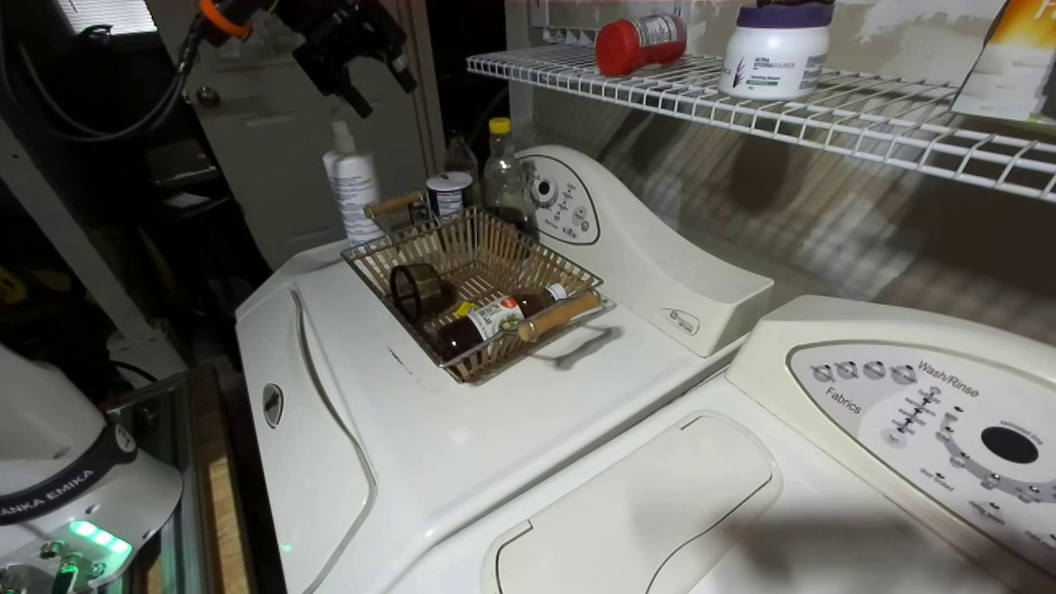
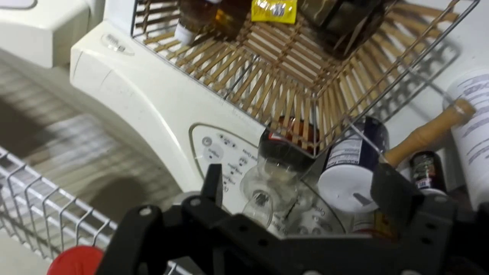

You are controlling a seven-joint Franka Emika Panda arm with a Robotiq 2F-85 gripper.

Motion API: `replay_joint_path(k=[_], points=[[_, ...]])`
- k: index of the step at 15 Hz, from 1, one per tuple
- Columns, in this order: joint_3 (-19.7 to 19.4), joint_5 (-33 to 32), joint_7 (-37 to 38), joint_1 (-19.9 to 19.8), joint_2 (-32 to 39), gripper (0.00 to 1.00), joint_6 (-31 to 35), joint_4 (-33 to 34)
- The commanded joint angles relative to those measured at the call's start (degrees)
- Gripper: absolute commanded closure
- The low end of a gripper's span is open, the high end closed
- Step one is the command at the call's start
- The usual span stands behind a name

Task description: Pick up the laying orange container and place it upright on the bottom rack right above the washing machine

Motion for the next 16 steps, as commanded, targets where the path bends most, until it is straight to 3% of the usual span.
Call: replay_joint_path(k=[1,5,6,16], points=[[0.87,-4.71,0.51,-0.54,8.07,0.00,2.18,9.57],[1.63,-8.83,0.71,-1.05,14.74,0.00,2.16,18.39],[0.25,-6.33,0.22,0.43,10.06,0.00,2.35,12.94],[0.15,-6.47,0.19,0.53,10.90,0.00,2.34,13.61]])
